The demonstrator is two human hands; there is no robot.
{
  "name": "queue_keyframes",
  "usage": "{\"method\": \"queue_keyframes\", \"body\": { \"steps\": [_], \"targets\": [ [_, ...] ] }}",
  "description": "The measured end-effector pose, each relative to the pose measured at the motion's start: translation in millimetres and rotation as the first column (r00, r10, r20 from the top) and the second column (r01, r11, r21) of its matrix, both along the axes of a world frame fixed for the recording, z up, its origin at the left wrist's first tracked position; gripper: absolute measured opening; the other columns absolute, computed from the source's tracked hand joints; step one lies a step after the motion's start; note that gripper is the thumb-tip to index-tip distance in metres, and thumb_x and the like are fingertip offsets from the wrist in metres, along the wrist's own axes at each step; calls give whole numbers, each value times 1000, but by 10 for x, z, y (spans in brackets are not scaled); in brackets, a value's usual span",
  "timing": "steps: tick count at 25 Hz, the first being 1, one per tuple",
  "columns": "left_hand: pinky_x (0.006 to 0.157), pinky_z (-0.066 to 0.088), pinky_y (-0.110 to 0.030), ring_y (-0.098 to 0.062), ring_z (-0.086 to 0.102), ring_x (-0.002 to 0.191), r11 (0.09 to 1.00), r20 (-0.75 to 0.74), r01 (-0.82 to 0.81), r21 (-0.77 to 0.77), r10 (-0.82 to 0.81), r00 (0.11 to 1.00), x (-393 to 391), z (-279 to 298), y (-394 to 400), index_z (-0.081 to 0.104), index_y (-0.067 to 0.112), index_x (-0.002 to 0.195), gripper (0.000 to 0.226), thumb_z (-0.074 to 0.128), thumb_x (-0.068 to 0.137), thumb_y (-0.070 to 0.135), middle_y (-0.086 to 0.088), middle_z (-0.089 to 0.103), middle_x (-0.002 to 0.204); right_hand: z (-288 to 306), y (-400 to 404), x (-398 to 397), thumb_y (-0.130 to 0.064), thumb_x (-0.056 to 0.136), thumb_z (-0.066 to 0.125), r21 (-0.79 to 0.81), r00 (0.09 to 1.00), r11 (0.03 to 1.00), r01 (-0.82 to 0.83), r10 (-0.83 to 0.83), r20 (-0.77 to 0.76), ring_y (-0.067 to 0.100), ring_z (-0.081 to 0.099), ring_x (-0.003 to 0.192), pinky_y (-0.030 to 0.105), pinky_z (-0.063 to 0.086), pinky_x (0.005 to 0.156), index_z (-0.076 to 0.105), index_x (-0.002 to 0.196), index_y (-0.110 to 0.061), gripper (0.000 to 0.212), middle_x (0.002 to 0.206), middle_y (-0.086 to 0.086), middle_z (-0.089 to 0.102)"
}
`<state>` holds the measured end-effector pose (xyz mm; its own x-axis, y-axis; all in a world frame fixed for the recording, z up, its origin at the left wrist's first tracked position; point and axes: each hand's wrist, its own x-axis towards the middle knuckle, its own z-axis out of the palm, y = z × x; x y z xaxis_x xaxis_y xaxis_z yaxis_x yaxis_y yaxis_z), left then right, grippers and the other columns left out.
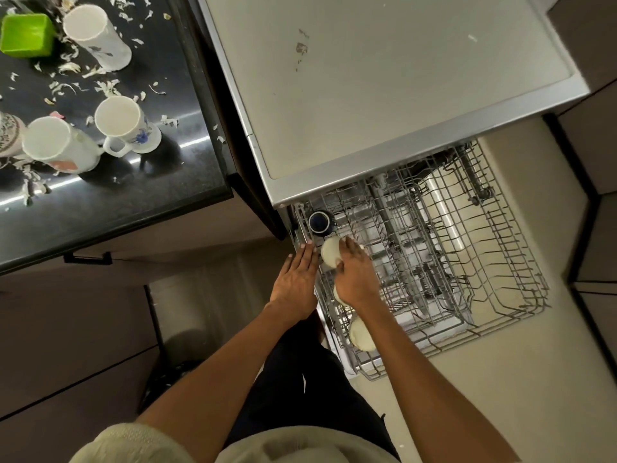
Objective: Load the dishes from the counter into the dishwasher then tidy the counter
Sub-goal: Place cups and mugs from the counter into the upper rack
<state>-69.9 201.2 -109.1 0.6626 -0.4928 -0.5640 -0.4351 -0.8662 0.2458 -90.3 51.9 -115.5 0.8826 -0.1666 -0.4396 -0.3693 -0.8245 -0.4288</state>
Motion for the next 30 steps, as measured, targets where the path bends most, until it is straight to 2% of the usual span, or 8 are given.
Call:
{"method": "queue_keyframes", "body": {
  "steps": [5,9,12,16,20,24,30],
  "targets": [
    [125,-1,-38,-21,-15,152,988,0,-120,-95,120,993,-242,212,191,-12,10,156,85,47,96,24,-8,-20,163,235,396,-334,-22,106,36,-38,992,991,-125,124,-28,20,7,155,38,10,126,14,160,-12,60,168,8,11],
    [125,-1,-37,-20,-17,151,973,24,-169,-156,174,984,-406,489,413,-10,10,156,78,39,102,38,-5,-21,162,518,682,-437,-26,107,32,-40,982,982,-184,185,26,16,2,155,33,4,126,12,160,-12,58,168,6,9],
    [125,-2,-36,-19,-18,151,969,62,-184,-162,197,978,-465,642,587,-10,10,156,75,36,103,37,-7,-21,162,703,843,-445,-28,108,30,-57,974,976,-209,213,78,15,0,155,30,-3,124,12,160,-13,58,168,5,7],
    [125,0,-35,-18,-15,151,949,120,-218,-226,249,961,-460,797,854,-7,11,156,68,32,105,35,-7,-17,164,966,1120,-396,-30,108,26,-99,948,950,-296,305,94,17,-1,155,36,0,126,9,160,-13,57,168,5,6],
    [125,1,-37,-17,-16,151,933,158,-232,-273,282,946,-478,932,1218,-5,12,156,64,29,106,31,-7,-16,164,1201,1500,-399,-31,109,26,-121,939,943,-311,324,112,15,-4,155,32,-4,125,5,160,-14,57,168,3,1],
    [124,-4,-33,-16,-15,151,896,210,-257,-363,347,914,-532,1176,1764,-1,12,157,65,15,100,36,-5,-15,163,1405,2028,-402,-32,110,27,-134,915,929,-344,364,173,12,-4,154,31,-5,124,4,160,-18,57,168,0,1],
    [125,-1,-36,-15,-17,151,856,301,-312,-412,451,840,-452,1418,2526,-5,14,157,63,29,105,26,-4,-17,163,1690,2726,-187,-32,110,26,-182,831,874,-450,484,274,12,-3,154,34,-1,126,7,159,-16,56,168,2,2]
  ]
}}
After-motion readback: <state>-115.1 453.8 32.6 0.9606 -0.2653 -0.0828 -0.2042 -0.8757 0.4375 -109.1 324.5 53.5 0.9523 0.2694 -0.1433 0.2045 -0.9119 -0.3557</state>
